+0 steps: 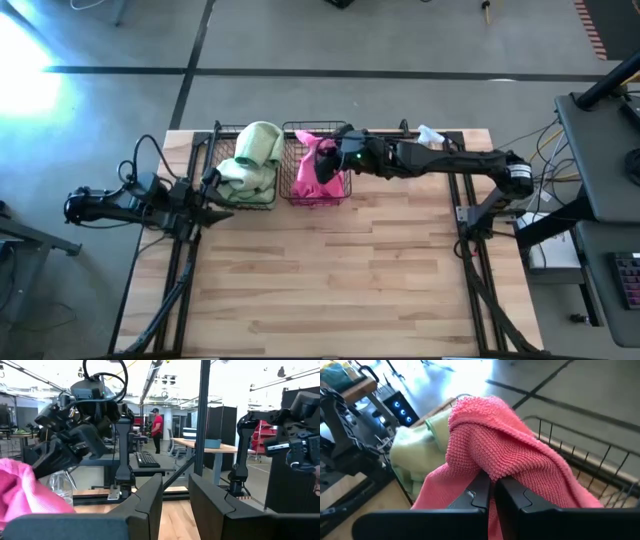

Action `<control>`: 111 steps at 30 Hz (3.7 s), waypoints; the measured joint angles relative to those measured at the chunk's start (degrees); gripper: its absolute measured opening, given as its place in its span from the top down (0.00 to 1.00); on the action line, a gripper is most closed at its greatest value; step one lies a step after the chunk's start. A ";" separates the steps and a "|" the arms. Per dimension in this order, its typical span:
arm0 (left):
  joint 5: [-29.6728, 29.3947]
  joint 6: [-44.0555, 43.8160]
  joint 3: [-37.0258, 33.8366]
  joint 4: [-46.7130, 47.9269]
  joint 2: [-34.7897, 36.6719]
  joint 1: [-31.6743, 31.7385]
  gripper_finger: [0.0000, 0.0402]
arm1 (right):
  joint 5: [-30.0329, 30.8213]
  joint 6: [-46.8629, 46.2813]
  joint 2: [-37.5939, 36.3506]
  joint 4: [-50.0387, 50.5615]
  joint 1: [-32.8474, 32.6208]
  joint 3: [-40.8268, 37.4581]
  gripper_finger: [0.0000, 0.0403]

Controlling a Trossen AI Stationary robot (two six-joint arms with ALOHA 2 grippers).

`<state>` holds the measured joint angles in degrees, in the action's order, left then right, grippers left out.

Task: Sort microfiber towel by color & place in baskets
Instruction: Put the pink microfiber cloth into the right wire basket, then return to Home Position

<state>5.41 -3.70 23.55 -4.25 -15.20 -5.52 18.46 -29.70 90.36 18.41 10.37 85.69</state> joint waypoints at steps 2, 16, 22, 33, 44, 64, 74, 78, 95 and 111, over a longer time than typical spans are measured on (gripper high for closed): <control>-0.08 0.10 0.00 0.00 0.02 0.00 0.80 | -0.02 1.23 -0.13 -0.92 0.47 0.00 0.97; -0.48 6.42 0.00 0.11 0.02 0.00 0.80 | -0.02 4.81 -0.35 -2.51 1.05 0.00 0.75; -0.48 6.27 0.00 0.17 0.02 0.00 0.80 | -0.02 3.86 -0.37 -2.49 1.05 0.00 0.66; -0.44 4.67 0.99 6.40 3.88 0.00 0.80 | -8.53 -3.38 -1.11 -2.46 0.02 0.04 0.66; -3.84 -9.83 19.48 43.98 11.47 0.00 0.80 | -9.92 -5.44 -1.13 -2.00 -3.70 0.04 0.70; -2.86 -35.57 10.08 45.77 13.62 0.00 0.80 | -9.83 -9.63 -1.13 -0.72 -17.45 0.04 0.68; -4.48 -37.11 9.64 45.05 13.42 0.00 0.80 | -6.37 -8.24 -0.36 -1.21 -28.69 -0.36 0.69; -6.87 -36.59 9.62 41.78 13.42 0.01 0.80 | -3.50 -5.77 -0.33 -5.07 -32.11 -3.43 0.69; 11.05 -20.33 3.53 26.34 15.19 -0.02 0.80 | -6.66 0.94 -1.35 -51.60 -33.44 -29.19 0.69; 15.39 -21.84 -11.08 2.25 15.13 0.00 0.80 | -6.88 5.39 -12.33 -58.84 -33.34 -42.68 0.69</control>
<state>20.80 -25.54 12.47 -2.00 -0.08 -5.52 11.57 -24.31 78.04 -40.43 -22.96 43.01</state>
